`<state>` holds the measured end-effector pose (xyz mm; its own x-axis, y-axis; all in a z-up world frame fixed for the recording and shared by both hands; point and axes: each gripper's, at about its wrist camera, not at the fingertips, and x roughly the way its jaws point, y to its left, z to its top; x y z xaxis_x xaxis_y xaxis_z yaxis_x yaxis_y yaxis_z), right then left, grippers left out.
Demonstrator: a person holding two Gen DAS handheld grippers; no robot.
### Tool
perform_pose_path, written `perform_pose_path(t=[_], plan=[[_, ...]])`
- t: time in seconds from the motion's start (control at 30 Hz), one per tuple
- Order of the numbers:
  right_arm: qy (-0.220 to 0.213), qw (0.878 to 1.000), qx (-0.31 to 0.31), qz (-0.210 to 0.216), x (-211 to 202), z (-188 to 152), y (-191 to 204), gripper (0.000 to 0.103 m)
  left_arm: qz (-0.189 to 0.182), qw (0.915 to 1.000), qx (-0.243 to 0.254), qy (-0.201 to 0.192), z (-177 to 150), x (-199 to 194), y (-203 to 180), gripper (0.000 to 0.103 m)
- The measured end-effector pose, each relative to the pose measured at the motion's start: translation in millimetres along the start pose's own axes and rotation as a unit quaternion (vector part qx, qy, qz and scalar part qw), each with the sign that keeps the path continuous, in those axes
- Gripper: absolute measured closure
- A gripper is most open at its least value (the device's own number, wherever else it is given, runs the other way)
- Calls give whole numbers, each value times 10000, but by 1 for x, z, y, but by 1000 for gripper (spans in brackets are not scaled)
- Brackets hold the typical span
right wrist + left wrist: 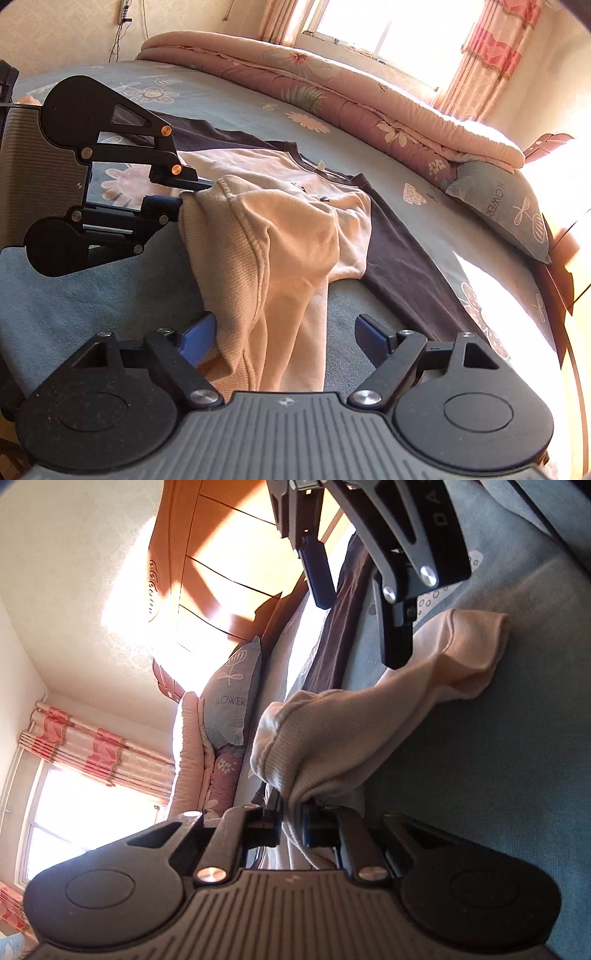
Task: Fold clothes
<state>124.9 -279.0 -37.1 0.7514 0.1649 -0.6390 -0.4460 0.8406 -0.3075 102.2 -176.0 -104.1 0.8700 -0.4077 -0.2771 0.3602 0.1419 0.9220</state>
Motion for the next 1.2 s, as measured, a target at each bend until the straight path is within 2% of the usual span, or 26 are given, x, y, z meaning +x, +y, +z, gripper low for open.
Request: perform_pose_path(t=[0.27,0.37,0.5,0.6,0.77,0.87,0.93,1.03,1.17,1.2], plan=[[-162,9998,-44,-49,-43,-2,14,16,-200,9995,-143,210,-12,-76,3,95],[-212,9997,96,35,-53,-5,15,15,-329,9986,-235,355,-9,-87,-3,95],[-225,9987,396,247,-53,-6,17,15,-725,9942,-519,609,-20,-99,-6,91],[-158,9979,510,365,-45,-7,20,14,-1075,9855,-1063,774,-27,-112,3,87],[132,9960,736,489,-25,-18,28,13,-1610,9560,-2212,1058,-53,-120,36,86],[369,9922,1020,620,-9,-29,30,13,-1745,9279,-2983,1396,-78,-121,56,86],[419,9902,1172,635,-6,-31,34,13,-1672,9098,-3424,1644,-96,-118,66,85],[226,9899,1179,749,-13,-25,41,13,-1476,8839,-3986,1951,-123,-114,78,81],[-294,9935,374,1035,-30,5,70,11,-1290,8537,-4548,2182,-147,-112,93,76],[-361,9932,161,1093,-31,12,77,10,-1248,8479,-4650,2219,-151,-111,94,69]])
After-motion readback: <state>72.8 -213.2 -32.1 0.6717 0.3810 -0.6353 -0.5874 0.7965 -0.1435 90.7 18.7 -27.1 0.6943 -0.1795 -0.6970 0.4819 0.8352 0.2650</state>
